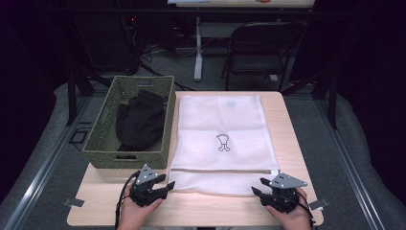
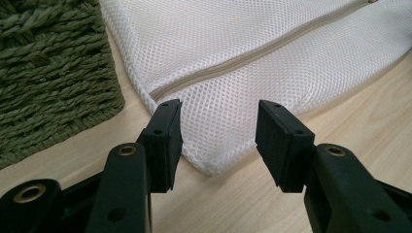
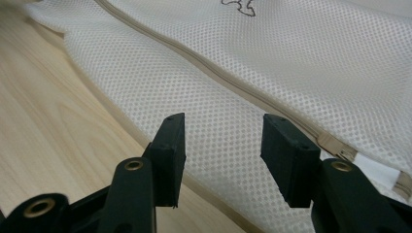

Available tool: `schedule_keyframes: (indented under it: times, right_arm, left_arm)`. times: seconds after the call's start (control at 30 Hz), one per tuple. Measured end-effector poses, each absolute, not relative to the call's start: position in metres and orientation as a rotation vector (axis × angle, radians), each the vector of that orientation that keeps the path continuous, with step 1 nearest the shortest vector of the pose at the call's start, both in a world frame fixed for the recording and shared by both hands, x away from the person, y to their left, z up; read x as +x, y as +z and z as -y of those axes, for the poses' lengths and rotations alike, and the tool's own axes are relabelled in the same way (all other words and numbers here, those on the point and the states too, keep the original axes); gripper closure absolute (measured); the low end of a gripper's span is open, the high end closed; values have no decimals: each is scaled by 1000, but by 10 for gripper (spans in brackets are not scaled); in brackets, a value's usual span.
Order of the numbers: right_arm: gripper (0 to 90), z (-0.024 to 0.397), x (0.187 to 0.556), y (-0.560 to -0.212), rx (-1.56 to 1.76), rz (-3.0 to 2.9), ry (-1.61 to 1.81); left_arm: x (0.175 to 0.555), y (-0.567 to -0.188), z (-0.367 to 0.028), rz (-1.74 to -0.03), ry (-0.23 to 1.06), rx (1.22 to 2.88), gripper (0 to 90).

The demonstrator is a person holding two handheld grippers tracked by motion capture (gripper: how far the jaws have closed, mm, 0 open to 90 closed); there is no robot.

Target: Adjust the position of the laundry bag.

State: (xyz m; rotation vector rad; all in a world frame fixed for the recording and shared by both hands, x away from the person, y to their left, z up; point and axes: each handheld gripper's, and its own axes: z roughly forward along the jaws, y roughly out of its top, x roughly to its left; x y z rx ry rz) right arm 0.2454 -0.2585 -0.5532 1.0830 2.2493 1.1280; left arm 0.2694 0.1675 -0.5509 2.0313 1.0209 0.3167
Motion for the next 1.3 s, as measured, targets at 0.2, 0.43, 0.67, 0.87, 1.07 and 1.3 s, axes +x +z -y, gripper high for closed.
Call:
schedule_keyframes:
  times: [0.2,0.43,0.67,0.87,1.07,1.3]
  right_arm:
    - [498,263,247,-554,1115,-2237,1121]
    - [490,260,248,-556,1118,-2258,1113]
    - [481,261,248,-557,1119,-2252,1109]
    - [476,262,248,-557,1123,-2239,1087]
    - [473,267,253,-557,1160,-2213,1078]
    - [472,269,252,-555,1163,-2188,1088]
  left_arm:
    - [268,-553,-162,-988,315,2063,518]
    - [271,-555,-161,-994,320,2077,517]
    - [271,-555,-162,-1010,326,2071,515]
    - [274,-555,-163,-1031,349,2072,498]
    - [276,-558,-164,-1067,351,2069,474]
    - [280,-561,-162,-1092,354,2076,503]
